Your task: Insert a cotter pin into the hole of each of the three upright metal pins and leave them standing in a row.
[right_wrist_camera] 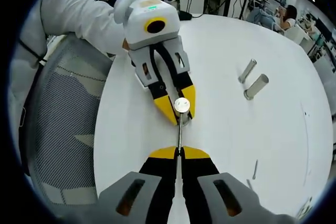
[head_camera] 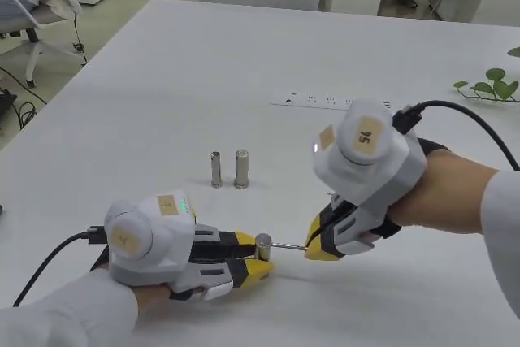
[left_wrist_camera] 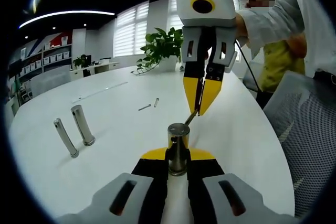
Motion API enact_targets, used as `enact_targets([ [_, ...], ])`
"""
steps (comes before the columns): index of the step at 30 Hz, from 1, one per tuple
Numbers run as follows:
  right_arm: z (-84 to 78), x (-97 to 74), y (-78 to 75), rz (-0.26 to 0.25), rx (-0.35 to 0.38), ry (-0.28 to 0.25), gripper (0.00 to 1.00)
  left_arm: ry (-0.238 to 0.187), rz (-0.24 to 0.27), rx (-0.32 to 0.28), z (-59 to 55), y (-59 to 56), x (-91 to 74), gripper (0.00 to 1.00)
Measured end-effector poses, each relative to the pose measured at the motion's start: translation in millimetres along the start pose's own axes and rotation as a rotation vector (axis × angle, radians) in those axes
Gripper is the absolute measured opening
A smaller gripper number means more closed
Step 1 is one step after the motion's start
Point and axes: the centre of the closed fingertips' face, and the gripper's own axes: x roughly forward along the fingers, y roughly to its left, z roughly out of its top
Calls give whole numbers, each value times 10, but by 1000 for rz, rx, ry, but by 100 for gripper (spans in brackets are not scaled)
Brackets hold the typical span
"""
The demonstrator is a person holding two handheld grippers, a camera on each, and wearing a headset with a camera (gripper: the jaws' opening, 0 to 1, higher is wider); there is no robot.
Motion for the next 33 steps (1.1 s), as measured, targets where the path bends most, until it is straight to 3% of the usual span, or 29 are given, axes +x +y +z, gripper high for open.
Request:
enact_targets([
  [33, 248, 89, -12, 23, -11, -10, 4, -12, 8, -1, 43, 1, -20, 10],
])
